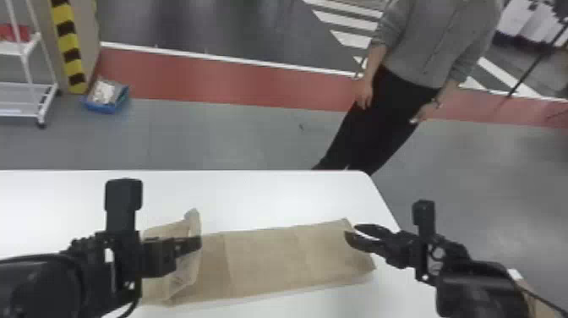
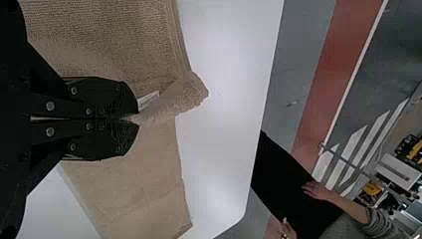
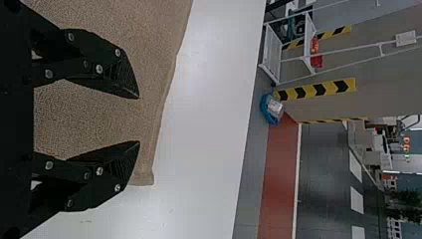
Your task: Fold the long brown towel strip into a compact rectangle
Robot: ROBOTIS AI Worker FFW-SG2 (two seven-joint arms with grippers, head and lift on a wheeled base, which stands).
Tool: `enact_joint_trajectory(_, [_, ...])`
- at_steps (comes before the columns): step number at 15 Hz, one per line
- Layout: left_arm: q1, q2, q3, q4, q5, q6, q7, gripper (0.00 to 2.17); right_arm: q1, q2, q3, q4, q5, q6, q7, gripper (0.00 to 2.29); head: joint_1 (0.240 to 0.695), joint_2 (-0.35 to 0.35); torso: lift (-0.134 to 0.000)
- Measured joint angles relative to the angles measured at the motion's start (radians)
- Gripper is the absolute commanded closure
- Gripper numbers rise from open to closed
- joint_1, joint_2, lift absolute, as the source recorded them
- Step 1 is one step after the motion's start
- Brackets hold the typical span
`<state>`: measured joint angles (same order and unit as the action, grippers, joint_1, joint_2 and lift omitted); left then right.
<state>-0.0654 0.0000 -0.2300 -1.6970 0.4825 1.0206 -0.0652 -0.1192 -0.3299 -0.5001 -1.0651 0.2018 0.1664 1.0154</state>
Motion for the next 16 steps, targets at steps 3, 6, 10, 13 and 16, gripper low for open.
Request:
enact_joint_trajectory(3, [-0.004,0.000,-0.043,0.019,0.003,-0.062,0.035,1.36,0.008,0.004,0.002,0.000,-0.040,-0.006,0.002,0.06,0.695,-0.350,0.000])
enact_joint_trajectory(6, [-0.017,0.000,-0.095,0.029,0.005,-0.104,0.081,1.36,0.016,0.008,0.010,0.009,-0.069,-0.038,0.002,0.09,0.695,-0.350,0.000])
enact_joint_trajectory(10, [-0.044,0.000,-0.199,0.084,0.023,-0.193,0.156,1.36,0.015,0.000,0.015,0.043,-0.097,-0.099,0.002,0.09,0.695,-0.350,0.000])
enact_joint_trajectory(13, [-0.074,0.000,-0.267,0.180,0.020,-0.299,0.179,1.36,0.013,-0.011,0.018,0.074,-0.117,-0.152,0.002,0.09,0.695,-0.350,0.000])
enact_joint_trajectory(16, [-0.093,0.000,-0.284,0.259,0.018,-0.373,0.174,1.36,0.013,-0.025,0.022,0.097,-0.142,-0.179,0.002,0.09,0.695,-0.350,0.000])
